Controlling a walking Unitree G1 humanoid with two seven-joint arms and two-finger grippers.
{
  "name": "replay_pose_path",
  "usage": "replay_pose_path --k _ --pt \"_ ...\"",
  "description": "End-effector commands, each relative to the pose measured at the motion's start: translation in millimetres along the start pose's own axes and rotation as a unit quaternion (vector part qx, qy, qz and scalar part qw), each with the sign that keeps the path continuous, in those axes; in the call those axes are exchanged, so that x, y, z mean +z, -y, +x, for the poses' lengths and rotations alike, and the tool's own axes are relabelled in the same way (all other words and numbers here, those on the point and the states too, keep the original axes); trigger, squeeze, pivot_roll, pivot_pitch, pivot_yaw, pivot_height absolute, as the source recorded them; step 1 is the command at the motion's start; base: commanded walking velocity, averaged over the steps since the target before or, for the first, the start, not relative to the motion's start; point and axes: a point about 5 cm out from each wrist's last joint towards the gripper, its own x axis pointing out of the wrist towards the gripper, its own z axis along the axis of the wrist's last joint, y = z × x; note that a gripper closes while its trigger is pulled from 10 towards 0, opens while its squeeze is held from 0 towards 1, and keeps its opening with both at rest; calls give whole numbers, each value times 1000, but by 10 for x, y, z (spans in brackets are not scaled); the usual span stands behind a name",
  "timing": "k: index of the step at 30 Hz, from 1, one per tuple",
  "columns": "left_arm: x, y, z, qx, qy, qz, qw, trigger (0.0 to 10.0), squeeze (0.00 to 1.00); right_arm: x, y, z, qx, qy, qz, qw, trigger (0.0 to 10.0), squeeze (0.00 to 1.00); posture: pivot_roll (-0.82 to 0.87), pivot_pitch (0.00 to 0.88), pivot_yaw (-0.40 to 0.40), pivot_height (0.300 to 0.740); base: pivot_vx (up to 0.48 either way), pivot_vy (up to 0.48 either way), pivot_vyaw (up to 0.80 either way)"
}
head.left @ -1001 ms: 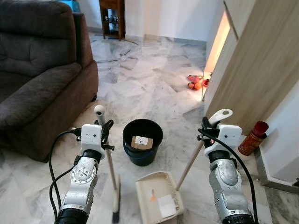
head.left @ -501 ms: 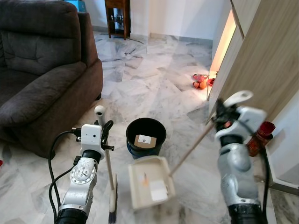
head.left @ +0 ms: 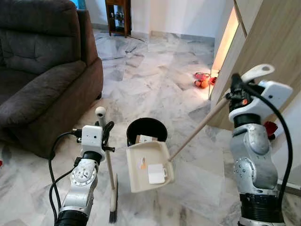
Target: Sweep floor
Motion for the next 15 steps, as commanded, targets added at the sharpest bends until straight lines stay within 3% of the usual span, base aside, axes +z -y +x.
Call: replay_pose_path --k 1,8,15 --pt "94 -25 37 1 24 -1 1000 10000 0 238 -54 32 8 48 17 999 10000 0 27 0 -28 740 0 0 0" --pt "149 -77 21 13 41 3 999 10000 0 265 -166 46 24 62 31 997 10000 0 40 0 -22 740 0 0 0" --pt "145 -263 -78 41 44 26 998 10000 0 289 -219 33 31 71 45 996 10000 0 44 0 -17 740 262 0 0"
